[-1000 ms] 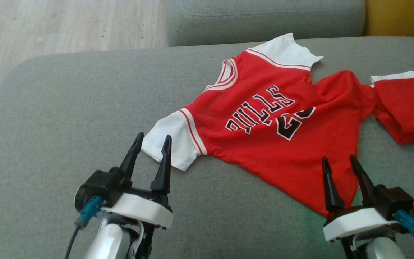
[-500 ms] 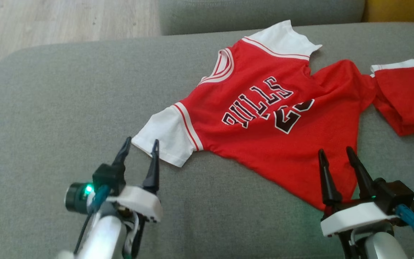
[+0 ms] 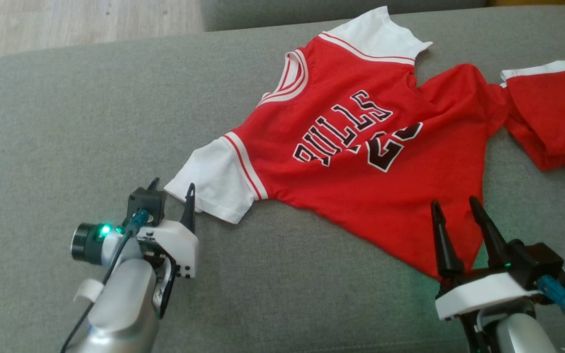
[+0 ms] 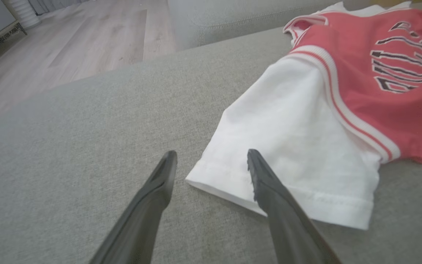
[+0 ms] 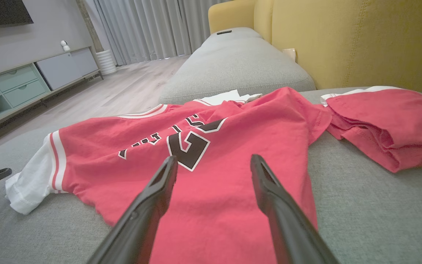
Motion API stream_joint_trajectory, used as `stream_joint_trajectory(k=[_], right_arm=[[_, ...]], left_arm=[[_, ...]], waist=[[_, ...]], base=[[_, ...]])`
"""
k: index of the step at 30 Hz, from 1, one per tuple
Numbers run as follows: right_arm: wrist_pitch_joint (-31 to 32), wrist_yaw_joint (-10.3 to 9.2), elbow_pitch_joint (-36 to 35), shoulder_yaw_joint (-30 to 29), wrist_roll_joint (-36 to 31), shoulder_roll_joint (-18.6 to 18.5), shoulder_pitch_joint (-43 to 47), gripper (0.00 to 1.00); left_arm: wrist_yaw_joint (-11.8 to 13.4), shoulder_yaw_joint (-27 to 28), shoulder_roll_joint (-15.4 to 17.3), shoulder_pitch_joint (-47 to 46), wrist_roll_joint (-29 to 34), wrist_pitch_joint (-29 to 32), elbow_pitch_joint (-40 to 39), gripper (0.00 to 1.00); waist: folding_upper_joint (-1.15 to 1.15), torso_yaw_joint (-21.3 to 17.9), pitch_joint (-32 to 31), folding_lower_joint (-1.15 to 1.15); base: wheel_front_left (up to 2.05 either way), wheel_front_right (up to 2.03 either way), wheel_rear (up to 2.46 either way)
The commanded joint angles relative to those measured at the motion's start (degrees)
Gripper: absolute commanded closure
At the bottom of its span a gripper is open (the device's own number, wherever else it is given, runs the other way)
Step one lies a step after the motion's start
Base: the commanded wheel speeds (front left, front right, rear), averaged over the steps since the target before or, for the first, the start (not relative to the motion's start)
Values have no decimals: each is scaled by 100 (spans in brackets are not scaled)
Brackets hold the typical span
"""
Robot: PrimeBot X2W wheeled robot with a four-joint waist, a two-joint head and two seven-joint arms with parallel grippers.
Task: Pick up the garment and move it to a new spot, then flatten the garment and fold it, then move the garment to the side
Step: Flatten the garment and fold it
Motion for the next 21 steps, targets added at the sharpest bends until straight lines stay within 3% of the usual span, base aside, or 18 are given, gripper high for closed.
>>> stream_joint_trajectory(k=[1, 10, 21], right_arm=[[-15, 39, -207, 154, 7, -16, -254, 0], [11, 39, -251, 208, -28, -16, -284, 0], [34, 39, -231, 199, -32, -16, -405, 0]], left_arm=[[-3, 135, 151, -322, 51, 3, -16, 0], [-39, 28, 209, -836, 90, 103, 870, 0], [-260, -156, 170, -1244, 54, 70, 1584, 0]], waist=[[0, -8, 32, 0], [0, -18, 205, 0], [0, -118, 314, 0]], base=[[0, 0, 0], [0, 0, 0], [0, 0, 0]])
